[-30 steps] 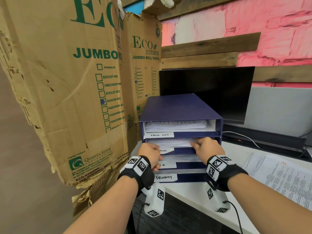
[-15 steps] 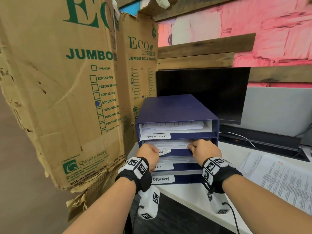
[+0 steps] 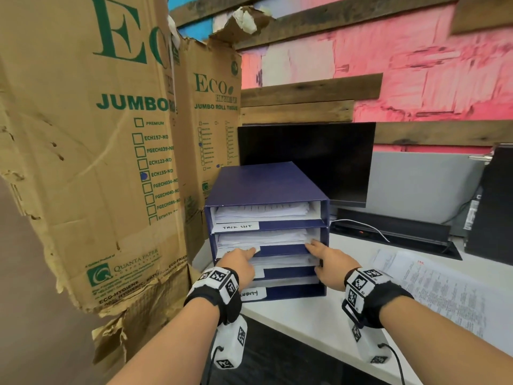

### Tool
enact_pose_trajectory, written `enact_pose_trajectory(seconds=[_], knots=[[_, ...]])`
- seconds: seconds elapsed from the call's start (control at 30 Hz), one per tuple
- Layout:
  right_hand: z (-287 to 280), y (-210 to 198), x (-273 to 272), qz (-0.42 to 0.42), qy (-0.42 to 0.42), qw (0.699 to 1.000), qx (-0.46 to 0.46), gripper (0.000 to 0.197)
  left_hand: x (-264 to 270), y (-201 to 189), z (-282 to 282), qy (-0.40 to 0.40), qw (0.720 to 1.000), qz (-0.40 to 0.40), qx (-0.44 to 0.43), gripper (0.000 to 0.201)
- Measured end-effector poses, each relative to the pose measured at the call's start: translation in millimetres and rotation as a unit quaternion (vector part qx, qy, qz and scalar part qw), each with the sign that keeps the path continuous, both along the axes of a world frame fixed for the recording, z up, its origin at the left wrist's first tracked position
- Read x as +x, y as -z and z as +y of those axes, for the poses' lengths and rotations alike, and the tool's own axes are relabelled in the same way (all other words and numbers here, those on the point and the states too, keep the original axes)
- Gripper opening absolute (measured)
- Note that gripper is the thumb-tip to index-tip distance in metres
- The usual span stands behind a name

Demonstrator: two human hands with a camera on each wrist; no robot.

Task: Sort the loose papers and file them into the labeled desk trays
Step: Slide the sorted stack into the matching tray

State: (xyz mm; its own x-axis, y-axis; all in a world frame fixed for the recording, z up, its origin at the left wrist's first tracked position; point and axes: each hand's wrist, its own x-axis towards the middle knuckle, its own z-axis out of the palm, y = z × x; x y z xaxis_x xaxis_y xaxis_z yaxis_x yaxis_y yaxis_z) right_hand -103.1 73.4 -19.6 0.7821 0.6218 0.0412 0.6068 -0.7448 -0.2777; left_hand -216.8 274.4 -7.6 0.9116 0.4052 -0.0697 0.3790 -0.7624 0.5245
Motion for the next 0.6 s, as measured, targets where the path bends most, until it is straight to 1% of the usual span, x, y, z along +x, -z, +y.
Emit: enact_pose_trajectory(seconds=[0.1,0.2,0.3,0.43,0.5,0.6], knots=[[0.9,3.1,-4.2,0.018,-0.005,1.0,-0.011,0.074,-5.6,4.2,0.0,0.009,1.0,0.009,-0.013,0.073],[1.9,4.1,-5.1,0.025,-0.012,0.999,-0.017,0.077,-7.1,4.3,2.1,0.022,1.0,0.012,0.007,0.072],[-6.7,0.2,-6.7,0.026,-0.014,1.0,-0.008,0.071,-4.6,1.3,-1.4,0.034,0.999,0.01,0.032,0.065],[-35.1,-5.3,-11.7,0.003,-0.004,0.999,0.042,0.051,4.4,0.5,-22.0,0.034,0.998,-0.039,0.042,0.048],[-51.5,-4.6,-14.1,-0.004,0.023,0.999,0.047,0.043,9.5,1.2,-35.7,0.038,0.997,-0.052,0.039,0.039],[-79.0,-1.4,-14.6,0.004,0.077,0.997,0.026,0.04,18.2,4.6,-55.8,0.057,0.996,-0.051,0.037,0.034]])
